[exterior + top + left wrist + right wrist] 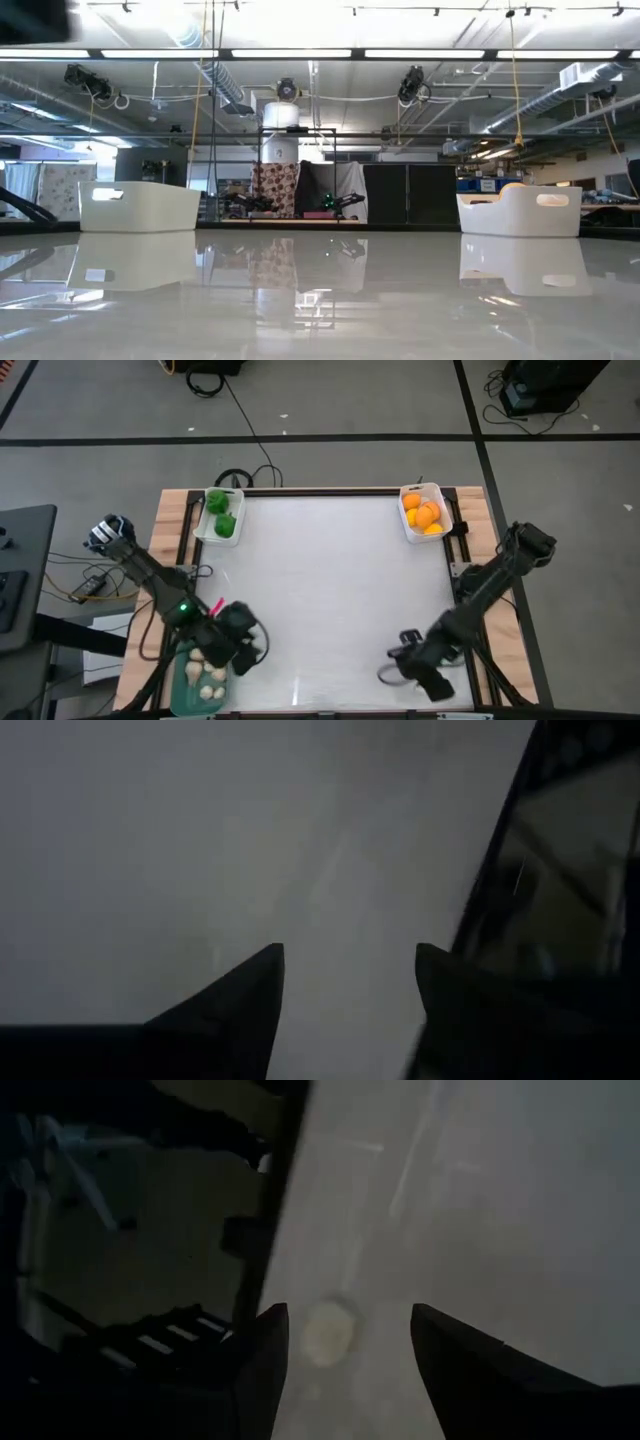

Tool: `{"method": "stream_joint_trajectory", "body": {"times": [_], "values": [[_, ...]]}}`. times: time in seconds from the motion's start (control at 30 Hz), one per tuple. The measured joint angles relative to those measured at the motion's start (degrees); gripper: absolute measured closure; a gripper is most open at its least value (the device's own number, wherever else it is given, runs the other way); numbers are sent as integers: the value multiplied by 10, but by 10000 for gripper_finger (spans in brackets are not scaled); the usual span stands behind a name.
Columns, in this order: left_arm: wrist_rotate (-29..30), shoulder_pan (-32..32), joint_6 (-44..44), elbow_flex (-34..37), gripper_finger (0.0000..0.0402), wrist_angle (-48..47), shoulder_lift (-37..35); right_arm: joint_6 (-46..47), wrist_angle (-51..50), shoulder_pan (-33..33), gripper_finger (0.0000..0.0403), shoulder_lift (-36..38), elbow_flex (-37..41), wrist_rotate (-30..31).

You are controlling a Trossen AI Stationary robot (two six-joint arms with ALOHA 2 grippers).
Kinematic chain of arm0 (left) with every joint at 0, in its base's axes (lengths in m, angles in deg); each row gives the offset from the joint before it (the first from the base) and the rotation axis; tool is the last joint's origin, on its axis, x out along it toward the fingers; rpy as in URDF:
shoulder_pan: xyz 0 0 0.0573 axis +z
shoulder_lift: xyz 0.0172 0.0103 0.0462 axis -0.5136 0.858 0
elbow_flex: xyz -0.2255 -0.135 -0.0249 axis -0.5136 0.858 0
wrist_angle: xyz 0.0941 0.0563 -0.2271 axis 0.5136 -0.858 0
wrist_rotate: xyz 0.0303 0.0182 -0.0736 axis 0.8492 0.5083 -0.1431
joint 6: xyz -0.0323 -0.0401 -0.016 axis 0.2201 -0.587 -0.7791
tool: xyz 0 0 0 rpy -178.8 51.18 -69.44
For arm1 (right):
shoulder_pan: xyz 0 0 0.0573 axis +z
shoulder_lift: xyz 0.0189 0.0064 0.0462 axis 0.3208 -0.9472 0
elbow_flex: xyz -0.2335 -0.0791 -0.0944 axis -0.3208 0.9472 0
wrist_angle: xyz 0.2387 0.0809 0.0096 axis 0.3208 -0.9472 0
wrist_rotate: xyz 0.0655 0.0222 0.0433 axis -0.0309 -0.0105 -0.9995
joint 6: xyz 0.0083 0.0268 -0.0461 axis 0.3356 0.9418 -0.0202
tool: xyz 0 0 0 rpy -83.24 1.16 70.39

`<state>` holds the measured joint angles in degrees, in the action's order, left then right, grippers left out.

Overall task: Sort produce into baskets
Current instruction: Put the white garlic into the green bin

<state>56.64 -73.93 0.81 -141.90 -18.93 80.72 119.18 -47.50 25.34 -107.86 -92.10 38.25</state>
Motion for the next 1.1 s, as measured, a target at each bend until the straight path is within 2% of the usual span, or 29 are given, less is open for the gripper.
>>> {"method": "stream_joint_trajectory", "body": {"times": [0.17, 0.47, 0.63, 0.73, 1.0, 1.1], "values": [[87, 58, 119, -1, 170, 83, 0, -7, 7, 69, 182, -30, 0, 39], [91, 132, 234, -1, 170, 184, 0, -6, 34, 104, 182, -113, 0, 48], [91, 148, 251, -1, 170, 204, 0, -4, 37, 103, 193, -147, 0, 48], [91, 150, 251, -1, 170, 205, 1, -2, 35, 103, 216, -150, -1, 50], [91, 150, 251, -1, 170, 215, 1, -7, 7, 72, 331, -118, 0, 99], [91, 150, 251, -1, 170, 232, 1, -25, 3, 47, 346, -107, 0, 111]]}}
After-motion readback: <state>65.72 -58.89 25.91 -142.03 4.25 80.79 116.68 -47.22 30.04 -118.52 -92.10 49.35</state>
